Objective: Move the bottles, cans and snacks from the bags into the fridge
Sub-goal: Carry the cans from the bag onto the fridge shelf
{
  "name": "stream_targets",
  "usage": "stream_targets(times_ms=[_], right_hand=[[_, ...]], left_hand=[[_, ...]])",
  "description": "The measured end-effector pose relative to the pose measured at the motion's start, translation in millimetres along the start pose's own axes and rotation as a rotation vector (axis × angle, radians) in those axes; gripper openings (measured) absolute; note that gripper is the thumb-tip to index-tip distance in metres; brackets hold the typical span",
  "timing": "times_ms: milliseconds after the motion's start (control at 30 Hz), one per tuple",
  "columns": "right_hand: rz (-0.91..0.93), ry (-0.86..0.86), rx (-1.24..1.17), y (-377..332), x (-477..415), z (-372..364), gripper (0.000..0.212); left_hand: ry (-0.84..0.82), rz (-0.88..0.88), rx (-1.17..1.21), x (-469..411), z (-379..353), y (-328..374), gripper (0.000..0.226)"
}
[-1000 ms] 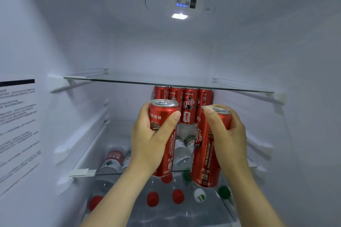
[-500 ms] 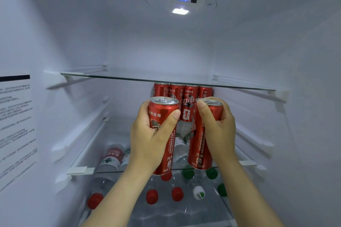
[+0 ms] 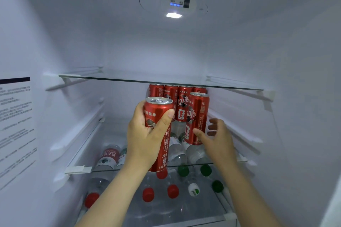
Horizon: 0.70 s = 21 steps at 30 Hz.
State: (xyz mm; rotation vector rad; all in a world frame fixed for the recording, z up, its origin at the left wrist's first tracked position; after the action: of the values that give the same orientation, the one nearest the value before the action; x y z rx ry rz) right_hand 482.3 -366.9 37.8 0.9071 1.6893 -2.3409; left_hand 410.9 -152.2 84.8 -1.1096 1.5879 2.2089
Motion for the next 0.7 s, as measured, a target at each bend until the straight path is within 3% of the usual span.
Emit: stream_targets(times_ms=[67, 200, 367, 700], right_hand=[[0.045, 0.096, -0.018, -5, 6, 11, 0.042], [0.133, -0.122, -0.102, -26, 11, -4, 0.015], [0.055, -0.279, -0.176, -25, 3, -27, 0.034], [-0.029, -0.258, -0.161, 0, -29, -34, 0.032]], left_hand=[[0.005, -0.001, -0.010, -1, 0, -1, 0.035], [0.019, -0.010, -0.012, -1, 0, -3, 0.044], [0.010, -0.008, -0.016, -1, -1, -4, 0.039], [0.003, -0.010, -0.014, -2, -1, -4, 0.051]])
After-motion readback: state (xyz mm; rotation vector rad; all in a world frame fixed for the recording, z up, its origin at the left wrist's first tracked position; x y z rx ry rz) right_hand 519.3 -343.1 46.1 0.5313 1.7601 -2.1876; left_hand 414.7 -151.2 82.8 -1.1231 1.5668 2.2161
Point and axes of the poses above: each hand's wrist, its own x-axis away from the middle knuckle, its own z-axis out of the back of the hand, y = z × x, the point moved 7 cm from there along -x, towards the middle knuckle, and after that the axes turned 15 degrees about -x, right-handed, at the moved point
